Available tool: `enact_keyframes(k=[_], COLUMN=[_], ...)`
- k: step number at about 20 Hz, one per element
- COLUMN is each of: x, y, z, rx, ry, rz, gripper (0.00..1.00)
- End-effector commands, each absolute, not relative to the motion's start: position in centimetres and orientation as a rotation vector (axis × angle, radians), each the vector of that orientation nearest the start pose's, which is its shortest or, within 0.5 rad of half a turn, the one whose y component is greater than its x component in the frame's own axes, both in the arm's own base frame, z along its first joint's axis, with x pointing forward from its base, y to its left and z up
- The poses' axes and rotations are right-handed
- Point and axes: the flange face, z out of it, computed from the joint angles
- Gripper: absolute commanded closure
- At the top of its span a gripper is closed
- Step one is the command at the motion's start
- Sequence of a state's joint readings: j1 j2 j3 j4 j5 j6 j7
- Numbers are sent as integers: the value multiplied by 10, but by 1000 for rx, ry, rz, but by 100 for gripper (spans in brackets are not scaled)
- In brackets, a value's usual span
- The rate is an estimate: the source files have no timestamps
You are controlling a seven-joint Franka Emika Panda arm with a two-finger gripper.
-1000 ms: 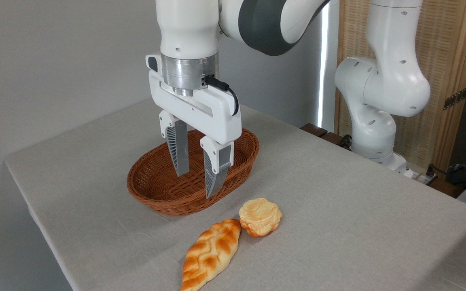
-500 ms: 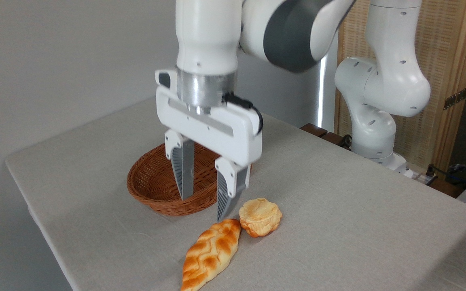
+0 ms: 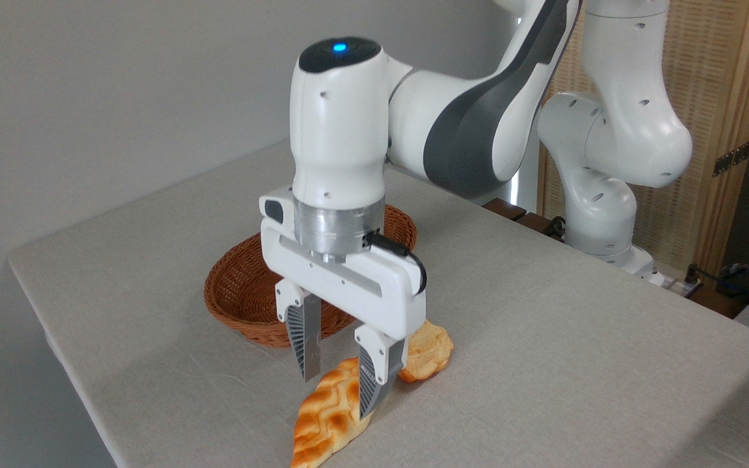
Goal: Put bread into the basket
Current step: 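Lower the gripper onto the braided bread and close the fingers on it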
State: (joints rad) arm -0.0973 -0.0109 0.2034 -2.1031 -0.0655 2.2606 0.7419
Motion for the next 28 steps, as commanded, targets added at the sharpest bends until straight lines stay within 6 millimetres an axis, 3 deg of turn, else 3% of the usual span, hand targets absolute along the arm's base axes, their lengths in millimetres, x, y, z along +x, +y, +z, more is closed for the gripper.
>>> enact_keyframes(k=[1,12,13,15,16,28], x=[559,565,565,565,565,566], y=[54,46,46,47,46,47], z=[424,410,410,410,410,408], rx=[-2940,-2924,-2922,-2907,-2903,-2905], ry=[961,982,985,998,1003,1001], rz=[-253,-247,-246,-238,-236,-229], gripper=[0,0,12,45,55,57])
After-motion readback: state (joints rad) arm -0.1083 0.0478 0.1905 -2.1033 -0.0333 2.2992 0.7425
